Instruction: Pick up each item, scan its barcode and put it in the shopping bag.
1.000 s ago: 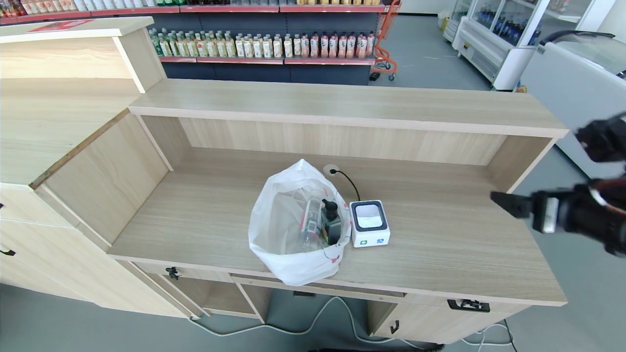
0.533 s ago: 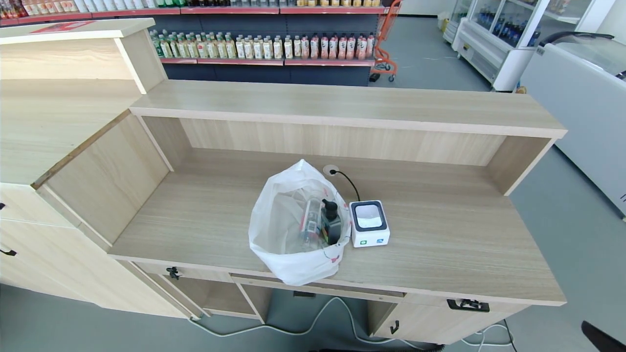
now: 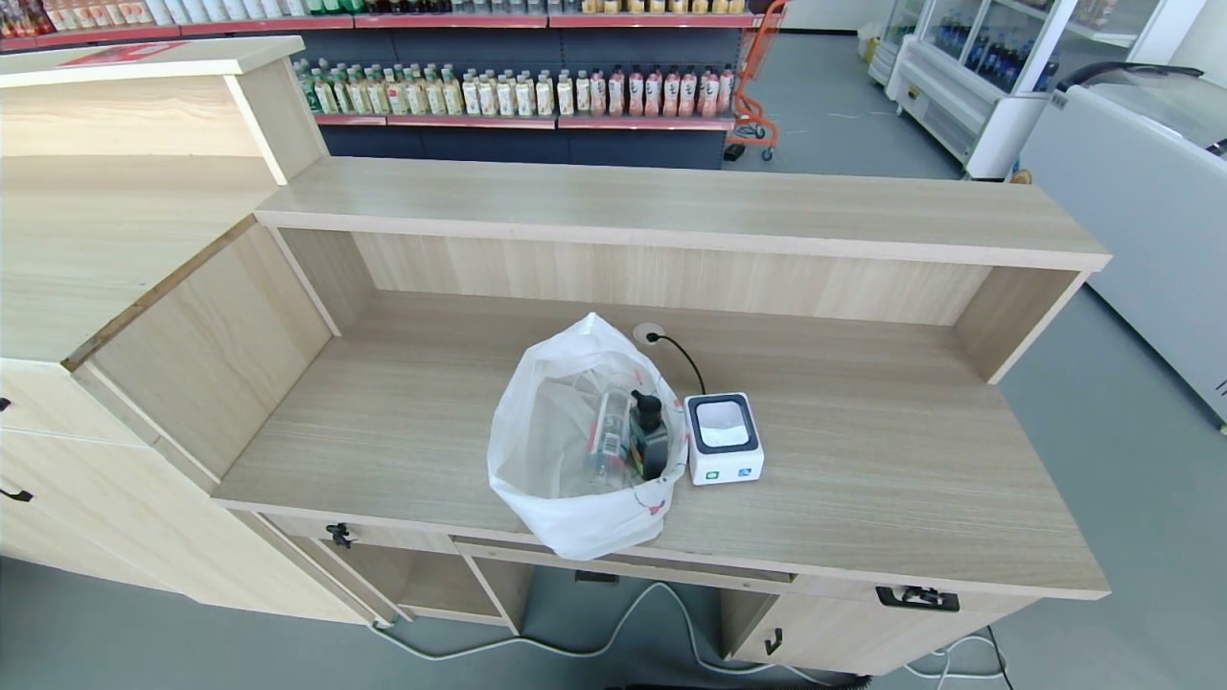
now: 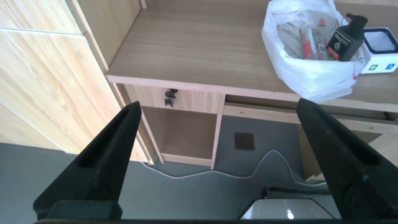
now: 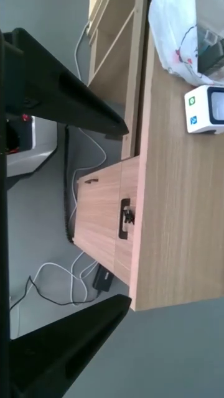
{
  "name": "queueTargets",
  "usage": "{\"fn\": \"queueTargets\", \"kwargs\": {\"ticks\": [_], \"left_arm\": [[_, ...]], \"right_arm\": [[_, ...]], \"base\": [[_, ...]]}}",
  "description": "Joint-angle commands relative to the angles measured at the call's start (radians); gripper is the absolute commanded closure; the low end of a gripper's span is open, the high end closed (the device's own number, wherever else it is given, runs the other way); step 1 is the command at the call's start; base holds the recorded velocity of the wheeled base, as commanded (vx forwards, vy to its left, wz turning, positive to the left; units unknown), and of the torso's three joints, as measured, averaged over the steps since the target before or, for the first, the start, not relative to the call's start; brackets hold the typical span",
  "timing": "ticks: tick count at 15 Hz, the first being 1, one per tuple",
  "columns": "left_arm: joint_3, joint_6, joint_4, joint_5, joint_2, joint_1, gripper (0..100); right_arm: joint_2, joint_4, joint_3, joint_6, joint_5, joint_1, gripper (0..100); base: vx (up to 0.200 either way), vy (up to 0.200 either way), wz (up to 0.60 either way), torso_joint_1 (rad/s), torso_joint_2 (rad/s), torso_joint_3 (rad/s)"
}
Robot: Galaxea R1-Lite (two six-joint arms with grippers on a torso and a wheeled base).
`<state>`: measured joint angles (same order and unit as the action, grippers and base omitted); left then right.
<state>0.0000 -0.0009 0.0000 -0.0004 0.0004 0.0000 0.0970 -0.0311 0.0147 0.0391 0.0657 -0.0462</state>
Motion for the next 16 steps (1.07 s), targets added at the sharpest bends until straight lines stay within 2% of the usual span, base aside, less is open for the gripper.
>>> {"fn": "queueTargets", "kwargs": {"ticks": [1, 3, 16], "left_arm": [[0.000, -0.001, 0.000, 0.000, 0.000, 0.000, 0], [0.000, -0.001, 0.000, 0.000, 0.000, 0.000, 0], [0.000, -0.001, 0.000, 0.000, 0.000, 0.000, 0]], "right_arm": [[-0.030, 0.002, -0.005, -0.001, 0.002, 0.008, 0], [-0.097, 0.023, -0.015, 0.011, 0.006, 0.043, 0], [-0.097, -0.009, -0.013, 0.005, 0.012, 0.043, 0]], "base": [[0.000, 0.000, 0.00, 0.000, 0.00, 0.000], [0.000, 0.000, 0.00, 0.000, 0.00, 0.000], [0.000, 0.000, 0.00, 0.000, 0.00, 0.000]]}}
